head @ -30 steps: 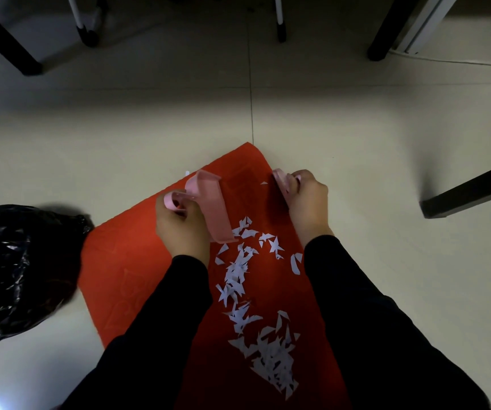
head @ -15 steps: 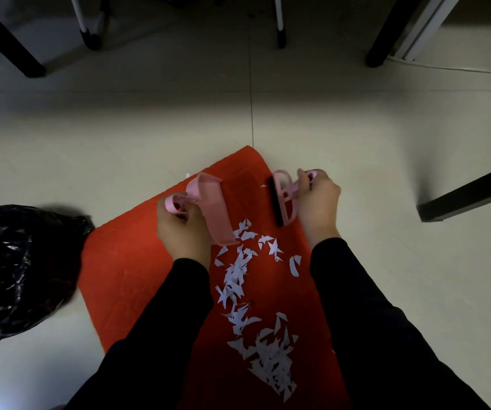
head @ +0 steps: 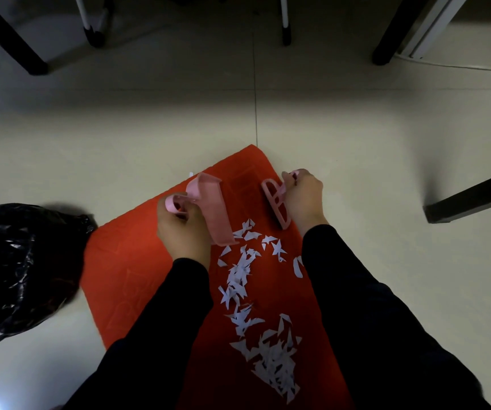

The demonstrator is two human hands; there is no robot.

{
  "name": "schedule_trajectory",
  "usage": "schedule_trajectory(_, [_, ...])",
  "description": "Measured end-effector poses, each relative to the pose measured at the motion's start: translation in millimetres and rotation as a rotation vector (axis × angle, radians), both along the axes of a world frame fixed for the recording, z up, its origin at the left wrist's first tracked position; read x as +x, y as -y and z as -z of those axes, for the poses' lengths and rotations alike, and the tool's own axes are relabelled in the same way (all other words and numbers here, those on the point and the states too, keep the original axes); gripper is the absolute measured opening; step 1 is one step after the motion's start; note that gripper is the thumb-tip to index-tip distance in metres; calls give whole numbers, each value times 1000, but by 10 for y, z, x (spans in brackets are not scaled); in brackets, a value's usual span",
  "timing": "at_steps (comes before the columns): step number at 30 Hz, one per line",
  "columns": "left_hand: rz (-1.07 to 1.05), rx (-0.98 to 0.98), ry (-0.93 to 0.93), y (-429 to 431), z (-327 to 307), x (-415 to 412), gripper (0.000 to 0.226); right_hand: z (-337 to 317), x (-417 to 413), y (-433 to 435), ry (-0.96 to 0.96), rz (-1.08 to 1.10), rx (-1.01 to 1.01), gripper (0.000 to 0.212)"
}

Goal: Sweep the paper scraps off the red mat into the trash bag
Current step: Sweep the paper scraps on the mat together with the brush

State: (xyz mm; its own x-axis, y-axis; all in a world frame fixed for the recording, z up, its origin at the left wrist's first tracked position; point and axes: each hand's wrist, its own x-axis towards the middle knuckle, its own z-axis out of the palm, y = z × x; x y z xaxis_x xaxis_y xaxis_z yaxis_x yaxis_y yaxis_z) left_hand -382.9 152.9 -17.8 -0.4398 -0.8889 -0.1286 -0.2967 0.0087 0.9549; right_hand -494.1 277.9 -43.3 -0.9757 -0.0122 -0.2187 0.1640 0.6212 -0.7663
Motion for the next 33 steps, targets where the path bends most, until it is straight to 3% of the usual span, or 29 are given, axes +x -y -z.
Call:
schedule_trajectory(4, [4, 2, -2, -15, -4, -7, 10, -48, 7, -78, 11, -39, -8, 23])
schedule_trajectory(11, [2, -3, -7, -13, 1, -42, 9, -116, -114, -227, -52, 132, -14, 24])
schedule_trajectory(20, [-1, 1, -2, 0, 18, -74, 8, -202, 33, -14, 78, -146, 15, 18])
schedule_trajectory(23, [-2, -1, 8, 6, 24, -62, 10, -167, -17, -89, 36, -142, 103, 28])
schedule_trajectory(28, [2, 4, 5, -5, 29, -41, 11, -169, -117, -151, -77, -26, 23, 23])
schedule_trajectory(33, [-2, 2, -7, 1, 37, -46, 10, -146, 55, -55, 39, -221, -59, 26])
